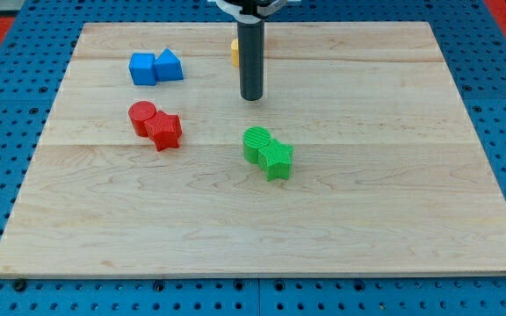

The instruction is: Move your arm towards top right

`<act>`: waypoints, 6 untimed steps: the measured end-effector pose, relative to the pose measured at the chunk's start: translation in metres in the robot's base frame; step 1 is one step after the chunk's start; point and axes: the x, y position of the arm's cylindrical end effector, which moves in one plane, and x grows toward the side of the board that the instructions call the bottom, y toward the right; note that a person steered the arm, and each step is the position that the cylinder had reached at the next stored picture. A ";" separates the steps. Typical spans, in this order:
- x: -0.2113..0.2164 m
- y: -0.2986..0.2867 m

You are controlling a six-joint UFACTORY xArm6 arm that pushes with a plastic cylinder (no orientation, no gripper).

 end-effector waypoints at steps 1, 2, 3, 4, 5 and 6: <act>0.000 -0.004; 0.000 -0.001; -0.033 0.069; -0.064 0.142; -0.104 0.151; -0.140 0.089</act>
